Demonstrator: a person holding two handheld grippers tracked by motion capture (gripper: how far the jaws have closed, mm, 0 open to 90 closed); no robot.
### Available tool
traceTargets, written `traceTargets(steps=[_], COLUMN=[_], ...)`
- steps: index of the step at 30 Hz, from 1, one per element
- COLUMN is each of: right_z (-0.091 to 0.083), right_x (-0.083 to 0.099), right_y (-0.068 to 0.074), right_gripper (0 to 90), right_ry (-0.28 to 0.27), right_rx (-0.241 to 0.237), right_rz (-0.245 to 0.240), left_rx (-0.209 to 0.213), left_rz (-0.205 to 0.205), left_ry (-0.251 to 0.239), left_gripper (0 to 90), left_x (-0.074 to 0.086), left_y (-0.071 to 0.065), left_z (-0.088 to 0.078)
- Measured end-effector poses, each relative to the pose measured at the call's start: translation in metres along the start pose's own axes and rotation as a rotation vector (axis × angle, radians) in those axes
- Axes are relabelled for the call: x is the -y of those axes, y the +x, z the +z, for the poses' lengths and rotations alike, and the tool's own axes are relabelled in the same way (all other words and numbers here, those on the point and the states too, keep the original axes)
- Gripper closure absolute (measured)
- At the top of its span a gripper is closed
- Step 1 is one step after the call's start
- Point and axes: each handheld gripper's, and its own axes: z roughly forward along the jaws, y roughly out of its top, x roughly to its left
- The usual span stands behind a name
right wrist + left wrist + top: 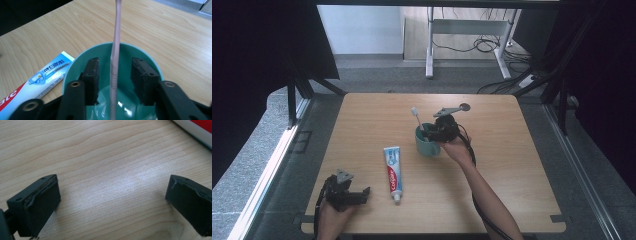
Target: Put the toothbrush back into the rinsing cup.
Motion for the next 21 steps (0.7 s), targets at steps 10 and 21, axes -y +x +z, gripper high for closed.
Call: traceTargets(steps=[10,21], right_z=[-0.013,-0.027], right_x=[-0.004,-0.008], right_y=[0.003,0.008], right_gripper=[35.3,22.1], right_ry=[-0.003,-0.014], right_rx=[0.024,0.028], right_rz=[-0.033,-0.048], left_rx=[0.0,0.0], left_rz=[-0.001,-0.001], left_ry=[-0.001,-0.001], left_gripper=[0.0,0.0], left_x=[0.0,0.0], left_y=[0.0,0.0], left_z=[0.0,0.0])
